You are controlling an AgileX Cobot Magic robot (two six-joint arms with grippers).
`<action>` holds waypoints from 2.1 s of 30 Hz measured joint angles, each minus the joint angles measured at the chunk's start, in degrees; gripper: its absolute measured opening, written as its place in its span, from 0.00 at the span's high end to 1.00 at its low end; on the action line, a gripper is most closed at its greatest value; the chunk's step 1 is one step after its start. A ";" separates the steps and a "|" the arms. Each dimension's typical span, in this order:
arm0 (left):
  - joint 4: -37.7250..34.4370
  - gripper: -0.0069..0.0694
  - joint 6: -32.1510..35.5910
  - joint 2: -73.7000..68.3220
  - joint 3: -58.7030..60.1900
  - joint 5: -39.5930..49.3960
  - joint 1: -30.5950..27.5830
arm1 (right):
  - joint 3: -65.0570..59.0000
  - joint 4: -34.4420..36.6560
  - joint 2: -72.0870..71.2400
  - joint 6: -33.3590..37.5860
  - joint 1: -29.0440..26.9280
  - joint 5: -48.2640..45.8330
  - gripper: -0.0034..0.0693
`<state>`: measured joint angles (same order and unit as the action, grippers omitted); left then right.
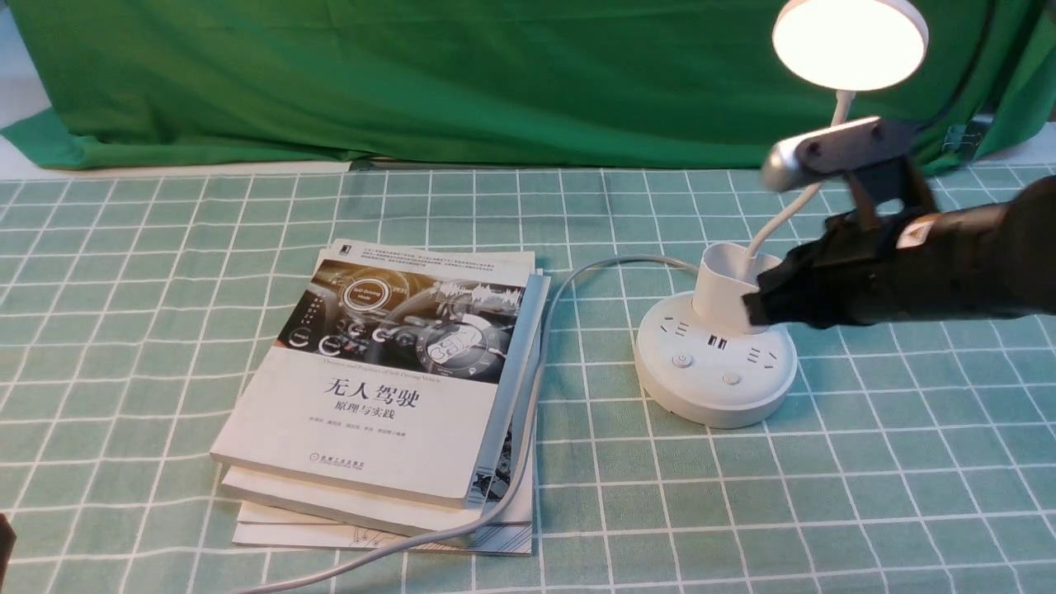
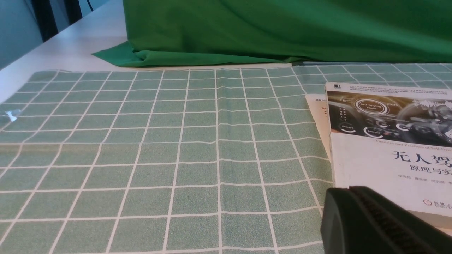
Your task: Turn on the table lamp.
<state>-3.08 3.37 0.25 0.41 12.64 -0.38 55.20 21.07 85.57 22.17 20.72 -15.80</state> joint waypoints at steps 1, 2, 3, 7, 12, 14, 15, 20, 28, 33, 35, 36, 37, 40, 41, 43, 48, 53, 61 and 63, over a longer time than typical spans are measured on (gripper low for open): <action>0.00 0.88 0.00 0.00 0.00 0.00 0.00 | -2.54 -0.15 -5.53 -0.14 -0.30 1.31 0.90; 0.00 0.88 0.00 0.00 0.00 0.00 0.00 | -2.91 -0.15 -6.92 -0.20 -0.30 1.67 0.90; 0.00 0.88 0.00 0.00 0.00 0.00 0.00 | -6.13 -0.20 -11.81 -0.20 -0.36 2.98 0.90; 0.00 0.88 0.00 0.00 0.00 0.00 0.00 | -15.44 -0.20 -25.99 -0.37 -0.36 7.73 0.90; 0.00 0.88 0.00 0.00 0.00 0.00 0.00 | -24.57 -0.20 -42.55 -4.21 -0.36 9.40 0.89; 0.00 0.88 0.00 0.00 0.00 0.00 0.00 | -26.50 -0.20 -46.00 -4.76 -0.36 9.83 0.89; 0.00 0.88 0.00 0.00 0.00 0.00 0.00 | -29.09 -0.34 -50.57 -5.25 -0.36 10.58 0.88; 0.00 0.88 0.00 0.00 0.00 0.00 0.00 | -34.89 -0.40 -58.62 -4.58 -0.36 15.49 0.86; 0.00 0.88 0.00 0.00 0.00 0.00 0.00 | -45.91 -0.54 -66.47 -0.62 -0.36 27.25 0.83; 0.00 0.88 0.00 0.00 0.00 0.00 0.00 | -53.54 -1.37 -71.94 -4.95 -1.92 28.42 0.82; 0.04 0.88 0.00 0.00 0.00 0.00 0.00 | -55.33 -5.55 -76.48 -11.05 -5.17 27.02 0.81; 0.04 0.88 0.00 0.00 0.00 0.00 0.00 | -55.33 -8.19 -78.10 -15.00 -7.49 24.41 0.80; 0.04 0.88 0.00 0.00 0.00 0.00 0.00 | -55.39 -10.15 -79.55 -17.87 -9.19 22.36 0.80; 0.04 0.88 0.00 0.00 0.00 0.00 0.00 | -55.51 -16.56 -82.55 -25.69 -14.59 15.80 0.78; 0.04 0.88 0.00 0.00 0.00 0.00 0.00 | -55.64 -18.08 -83.62 -27.18 -16.31 13.23 0.78; 0.04 0.88 0.00 0.00 0.00 0.00 0.00 | -55.82 -19.69 -85.01 -28.47 -18.44 9.10 0.77; 0.30 0.88 0.00 0.00 0.00 0.00 0.00 | -55.82 -20.71 -85.41 -29.20 -19.01 4.04 0.75; 0.54 0.88 0.00 0.00 0.00 0.00 0.00 | -55.82 -20.76 -85.41 -29.56 -19.03 3.51 0.75; 0.62 0.88 0.00 0.00 0.00 0.00 0.00 | -55.82 -20.76 -85.41 -29.72 -19.07 3.51 0.71; 0.62 0.88 0.00 0.00 0.00 0.00 0.00 | -55.82 -20.76 -85.41 -29.72 -19.07 3.51 0.70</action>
<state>-2.47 3.37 0.25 0.41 12.64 -0.38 -0.62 0.31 0.16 -7.55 1.65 -12.29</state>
